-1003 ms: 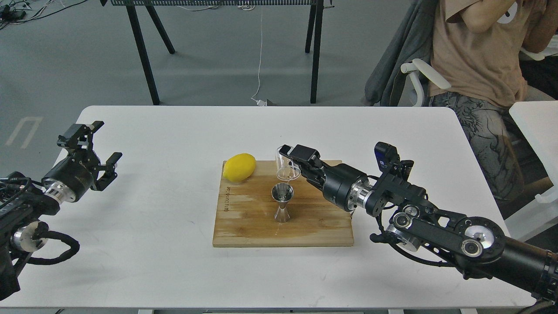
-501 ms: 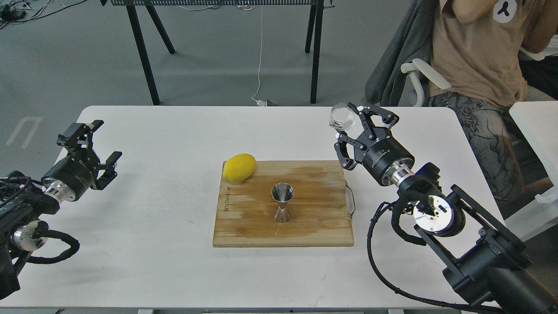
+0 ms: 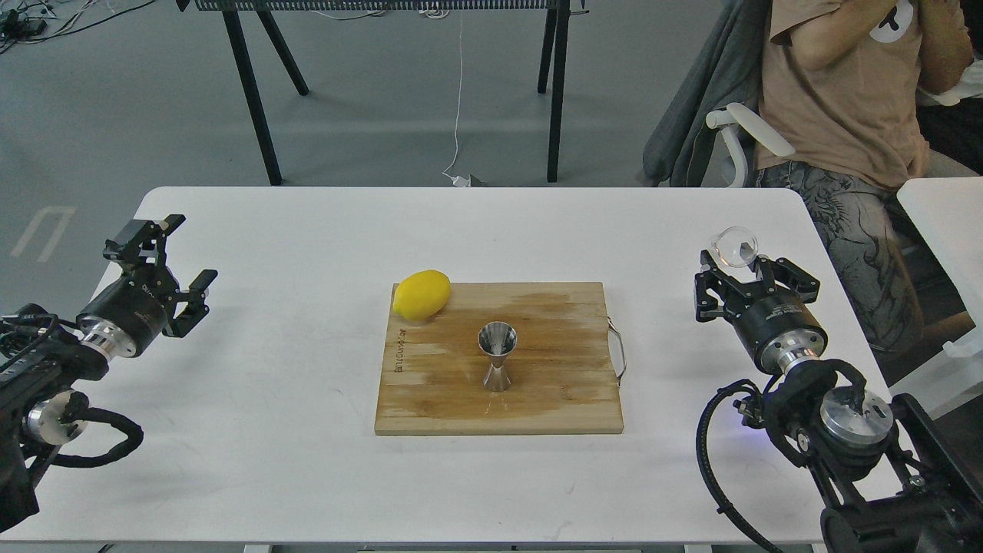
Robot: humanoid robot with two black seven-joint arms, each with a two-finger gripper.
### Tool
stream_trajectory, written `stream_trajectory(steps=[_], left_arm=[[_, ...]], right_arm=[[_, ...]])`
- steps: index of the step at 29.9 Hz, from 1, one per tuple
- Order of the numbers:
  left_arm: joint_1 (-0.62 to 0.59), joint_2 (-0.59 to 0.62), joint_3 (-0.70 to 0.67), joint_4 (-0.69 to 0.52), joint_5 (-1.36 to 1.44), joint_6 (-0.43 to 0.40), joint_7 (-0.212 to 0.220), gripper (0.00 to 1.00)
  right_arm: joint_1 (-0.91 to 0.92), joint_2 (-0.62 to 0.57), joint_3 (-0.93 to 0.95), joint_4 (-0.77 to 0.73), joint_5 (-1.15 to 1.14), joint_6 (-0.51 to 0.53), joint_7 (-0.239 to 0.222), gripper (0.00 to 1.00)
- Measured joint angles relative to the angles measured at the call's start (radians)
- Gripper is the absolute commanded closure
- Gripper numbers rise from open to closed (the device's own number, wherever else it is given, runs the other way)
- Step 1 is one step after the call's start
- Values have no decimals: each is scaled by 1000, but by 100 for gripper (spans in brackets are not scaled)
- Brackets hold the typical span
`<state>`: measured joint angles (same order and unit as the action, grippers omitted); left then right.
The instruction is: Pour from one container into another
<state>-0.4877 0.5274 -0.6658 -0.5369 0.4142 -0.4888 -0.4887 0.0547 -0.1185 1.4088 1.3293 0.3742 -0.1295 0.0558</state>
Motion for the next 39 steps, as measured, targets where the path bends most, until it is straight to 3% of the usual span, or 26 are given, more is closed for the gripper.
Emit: stream_trajectory(steps=[8,20,39], left_arm=[[-2,-1,2,0,0,0,0,1],[0,-1,2,0,0,0,0,1],[-3,0,2,2,0,0,0,1]], right_arm=[[-8,7,7,-137,96,-45,27,63],[-11,20,5,-181,103,-105,46,61],[-11,27,4,-180,103,-112,41,33]])
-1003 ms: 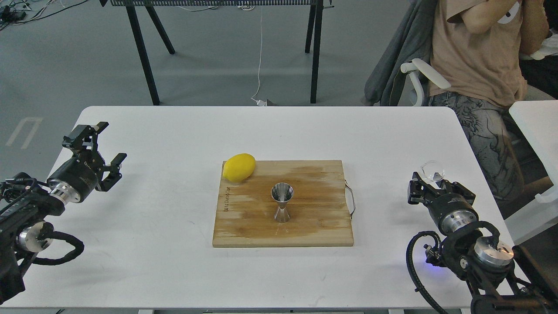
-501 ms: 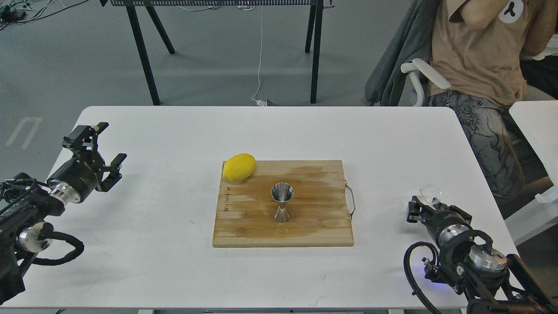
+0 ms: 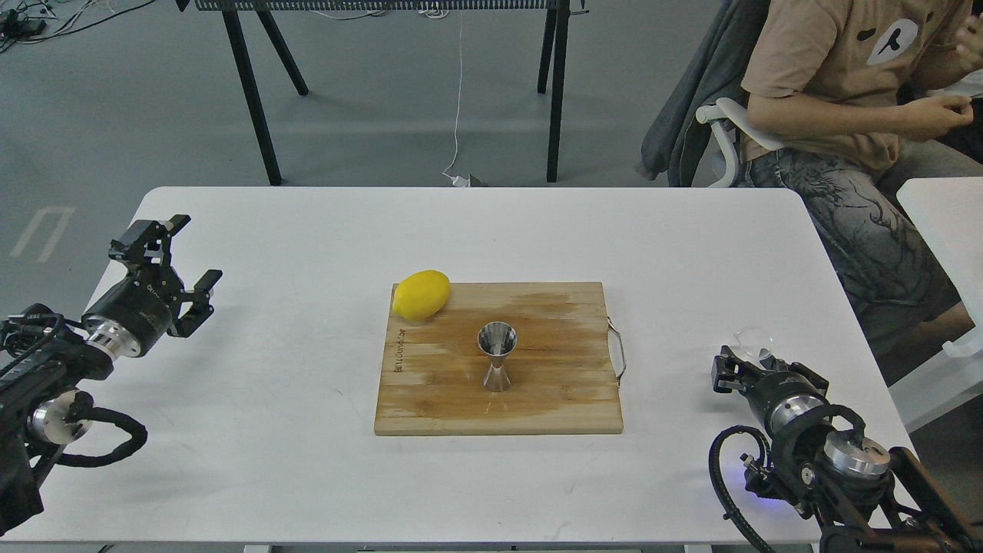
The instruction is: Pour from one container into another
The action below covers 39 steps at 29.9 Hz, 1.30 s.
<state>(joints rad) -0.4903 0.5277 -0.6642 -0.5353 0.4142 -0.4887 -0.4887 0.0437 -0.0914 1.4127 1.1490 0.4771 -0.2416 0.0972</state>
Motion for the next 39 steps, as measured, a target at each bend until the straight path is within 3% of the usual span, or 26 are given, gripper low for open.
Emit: stream_trajectory(steps=[10,17,25,31,34,39], left_arm=[[0,0,0,0,0,0,0,1],[1,0,0,0,0,0,0,1],[4,0,0,17,0,0,0,1],[3,-4,-3,35,-4,0,0,1],[2,-10,-3,35,-57,0,0,1],[2,-18,3,37,-132,0,0,1]], right_arm=[[-24,-1,1,22,2,-1,-1,7],[-51,-11,4,116,5,-5,-1,6],[-63,-55,31,247,5,-87,-1,3],[-19,-187,-10,358,-47,-99,-8,1],[52,-254,-82,358,-171,15,-23,1],[79,-278,-116,238,-262,508,-69,1]])
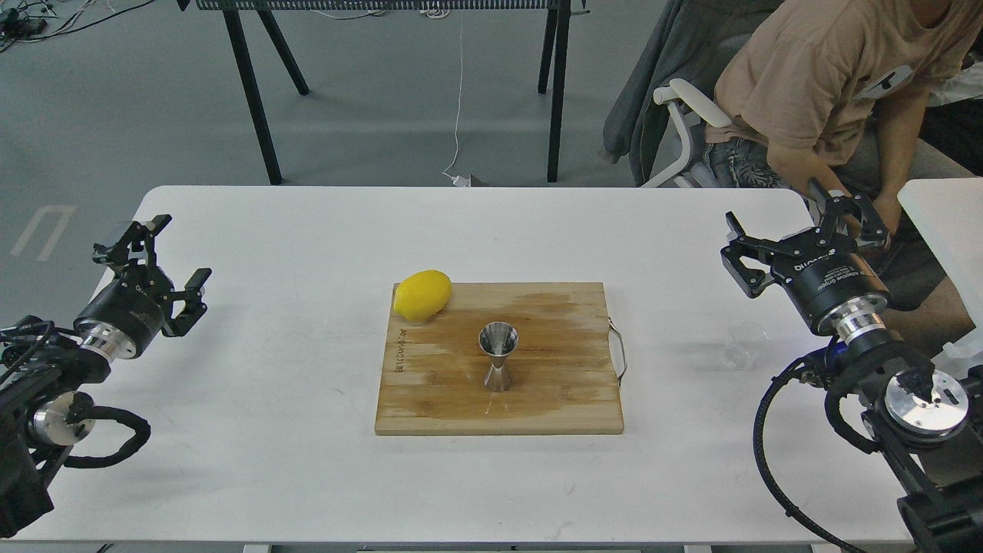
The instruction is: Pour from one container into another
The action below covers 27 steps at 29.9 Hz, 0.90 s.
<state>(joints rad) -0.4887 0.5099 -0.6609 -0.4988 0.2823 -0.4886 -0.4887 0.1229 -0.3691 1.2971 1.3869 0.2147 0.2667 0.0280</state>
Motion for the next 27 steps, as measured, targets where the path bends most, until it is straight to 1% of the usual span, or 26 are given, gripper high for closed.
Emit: stream_trajectory(steps=[2,3,5,9,16,23,27], left_arm=[[-1,0,-2,0,-7,0,0,1],[-1,0,-3,0,-9,0,0,1],[0,2,-3,0,-16,0,0,1],[7,6,-2,0,-29,0,0,1],[9,16,-2,0,-34,0,0,1],[5,14,-3,0,-34,0,0,1],[-2,11,-3,0,-34,0,0,1]], right_arm=[[4,0,-6,-73,-4,145,-9,1],[6,0,-10,-112,-4,182,-11,1],[8,2,-15,-173,-5,211,-13,1],[12,5,-26,-247,-4,221,-14,1],[11,9,-29,-260,-3,222,-12,1],[14,43,-19,-269,-4,222,-7,1],[27,45,-12,-301,-5,222,-3,1]])
